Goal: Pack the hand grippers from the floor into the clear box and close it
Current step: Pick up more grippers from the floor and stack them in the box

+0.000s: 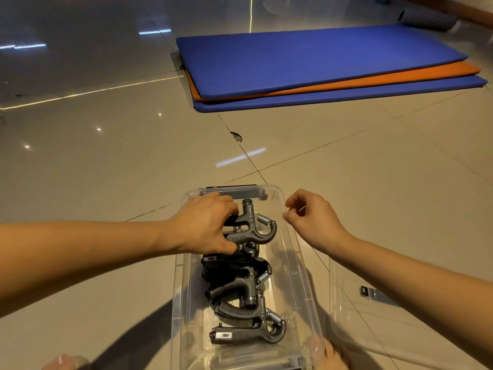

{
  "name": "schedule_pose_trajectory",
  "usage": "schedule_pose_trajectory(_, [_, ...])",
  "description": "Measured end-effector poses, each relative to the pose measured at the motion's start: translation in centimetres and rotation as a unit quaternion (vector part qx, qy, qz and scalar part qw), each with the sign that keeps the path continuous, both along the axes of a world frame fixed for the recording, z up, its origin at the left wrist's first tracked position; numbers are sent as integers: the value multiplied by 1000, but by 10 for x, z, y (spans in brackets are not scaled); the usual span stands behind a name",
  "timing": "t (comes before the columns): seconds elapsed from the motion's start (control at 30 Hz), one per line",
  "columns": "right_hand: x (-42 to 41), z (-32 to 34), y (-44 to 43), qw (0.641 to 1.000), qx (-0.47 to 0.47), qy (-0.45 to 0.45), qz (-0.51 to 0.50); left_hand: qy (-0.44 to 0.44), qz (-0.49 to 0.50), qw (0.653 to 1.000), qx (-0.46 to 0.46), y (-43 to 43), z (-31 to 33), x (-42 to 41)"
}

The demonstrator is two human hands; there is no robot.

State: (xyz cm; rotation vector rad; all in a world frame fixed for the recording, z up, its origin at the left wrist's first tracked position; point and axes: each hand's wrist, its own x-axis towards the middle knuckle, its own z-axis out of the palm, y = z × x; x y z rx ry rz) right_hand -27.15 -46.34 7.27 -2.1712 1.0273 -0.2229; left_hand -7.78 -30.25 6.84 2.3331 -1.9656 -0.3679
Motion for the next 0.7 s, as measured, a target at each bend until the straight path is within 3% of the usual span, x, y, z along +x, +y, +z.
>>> schedule_pose_trajectory(0.07, [-2,-3,-6,997,-70,35,25,1,9,1000,7,0,-10,-5])
schedule_pose_trajectory(0.23, [-6,-18,-10,992,-44,102,67,26,63,997,43,-6,-40,-12])
schedule_pose_trajectory(0.43, [-11,-24,-11,991,-43,103,78,68,118,990,45,-16,-66,-10])
schedule_pose_trajectory(0.7, [-13,-30,-13,993,-19,80,79,34,102,991,74,-22,-88,-14])
